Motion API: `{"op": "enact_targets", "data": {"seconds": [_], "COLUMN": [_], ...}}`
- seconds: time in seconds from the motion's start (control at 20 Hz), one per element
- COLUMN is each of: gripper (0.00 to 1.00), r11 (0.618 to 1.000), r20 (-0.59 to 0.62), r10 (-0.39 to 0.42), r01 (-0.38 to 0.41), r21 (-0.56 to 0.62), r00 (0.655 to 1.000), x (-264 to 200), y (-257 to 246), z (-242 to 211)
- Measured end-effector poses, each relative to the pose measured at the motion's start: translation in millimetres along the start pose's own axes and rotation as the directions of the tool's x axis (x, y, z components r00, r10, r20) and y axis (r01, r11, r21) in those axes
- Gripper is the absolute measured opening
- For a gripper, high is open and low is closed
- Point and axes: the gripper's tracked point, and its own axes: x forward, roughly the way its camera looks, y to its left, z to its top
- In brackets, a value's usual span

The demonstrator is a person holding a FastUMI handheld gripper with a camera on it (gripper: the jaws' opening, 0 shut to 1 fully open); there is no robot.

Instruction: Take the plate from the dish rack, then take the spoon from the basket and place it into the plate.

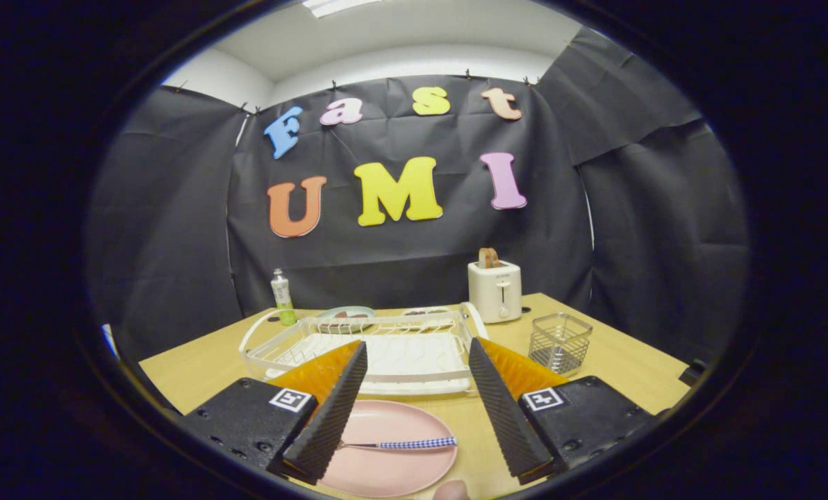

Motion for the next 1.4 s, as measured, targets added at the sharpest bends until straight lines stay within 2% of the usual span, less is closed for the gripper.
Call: {"op": "enact_targets", "data": {"seconds": [0.15, 0.45, 1.4], "gripper": [1.00, 1.00, 1.00], "r11": [0.998, 0.990, 0.992], "r20": [0.053, 0.140, 0.158], "r10": [-0.022, -0.031, -0.055], "r01": [0.025, 0.049, 0.072], "r21": [-0.052, -0.131, -0.104], "r00": [0.998, 0.990, 0.986], "x": [-7.2, -33.1, -60.3], "y": [-4.6, -5.1, -15.7], "z": [20.1, 46.3, 47.0]}}
